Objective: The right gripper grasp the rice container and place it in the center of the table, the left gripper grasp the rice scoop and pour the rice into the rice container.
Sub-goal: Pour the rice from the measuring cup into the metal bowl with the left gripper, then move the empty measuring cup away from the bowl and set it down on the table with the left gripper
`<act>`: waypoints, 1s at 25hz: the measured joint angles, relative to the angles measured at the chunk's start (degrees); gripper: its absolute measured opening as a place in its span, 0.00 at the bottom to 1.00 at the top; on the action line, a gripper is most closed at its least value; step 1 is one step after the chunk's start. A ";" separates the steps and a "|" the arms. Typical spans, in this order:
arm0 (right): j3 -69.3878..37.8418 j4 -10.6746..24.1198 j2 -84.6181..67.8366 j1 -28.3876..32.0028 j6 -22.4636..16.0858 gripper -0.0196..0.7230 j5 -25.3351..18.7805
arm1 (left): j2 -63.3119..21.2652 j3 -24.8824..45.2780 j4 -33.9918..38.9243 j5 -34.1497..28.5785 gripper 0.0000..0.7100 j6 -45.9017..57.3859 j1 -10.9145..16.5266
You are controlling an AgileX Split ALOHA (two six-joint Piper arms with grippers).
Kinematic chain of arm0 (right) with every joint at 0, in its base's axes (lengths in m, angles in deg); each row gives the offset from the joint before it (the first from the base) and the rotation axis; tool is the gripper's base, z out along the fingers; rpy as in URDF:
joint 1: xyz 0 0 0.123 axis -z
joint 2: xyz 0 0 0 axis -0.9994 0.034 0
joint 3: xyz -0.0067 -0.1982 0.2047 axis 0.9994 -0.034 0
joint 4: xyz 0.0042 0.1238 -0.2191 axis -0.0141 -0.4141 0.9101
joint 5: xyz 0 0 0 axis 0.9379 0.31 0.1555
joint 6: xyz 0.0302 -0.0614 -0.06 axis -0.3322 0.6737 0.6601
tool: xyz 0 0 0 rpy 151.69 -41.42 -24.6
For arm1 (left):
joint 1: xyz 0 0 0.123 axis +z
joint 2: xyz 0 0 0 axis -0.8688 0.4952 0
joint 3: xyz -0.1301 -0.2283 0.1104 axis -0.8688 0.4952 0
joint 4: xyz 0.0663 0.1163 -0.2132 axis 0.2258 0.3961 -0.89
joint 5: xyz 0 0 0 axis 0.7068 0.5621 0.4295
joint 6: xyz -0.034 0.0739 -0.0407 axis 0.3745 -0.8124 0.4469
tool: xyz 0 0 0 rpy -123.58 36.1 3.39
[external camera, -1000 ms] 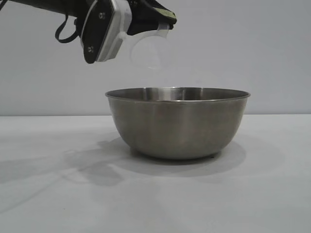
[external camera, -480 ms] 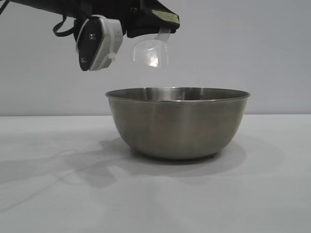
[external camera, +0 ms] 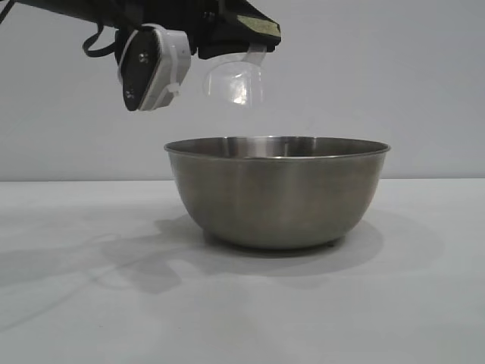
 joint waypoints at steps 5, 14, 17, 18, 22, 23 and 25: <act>0.00 0.00 0.00 0.00 0.00 0.55 0.00 | 0.00 0.00 -1.10 6.35 0.00 13.95 0.00; 0.00 0.00 0.00 0.00 0.00 0.55 0.00 | 0.00 0.00 -23.21 6.88 0.00 48.17 -0.09; 0.00 0.00 0.00 0.00 0.00 0.55 0.00 | 0.00 0.00 -34.58 6.88 0.00 58.66 -0.09; 0.00 0.00 0.00 0.00 0.00 0.55 0.00 | 0.00 0.00 -37.58 6.88 0.00 61.78 -0.09; 0.00 0.00 0.00 0.00 0.00 0.55 0.00 | 0.00 0.00 -49.41 6.88 0.00 69.61 -0.09; 0.00 0.00 0.00 0.00 0.00 0.55 0.00 | 0.00 0.00 -52.15 6.88 0.00 71.06 -0.09; 0.00 0.00 0.00 0.00 0.00 0.55 0.00 | 0.00 1.09 -56.76 6.88 0.00 74.27 -0.09</act>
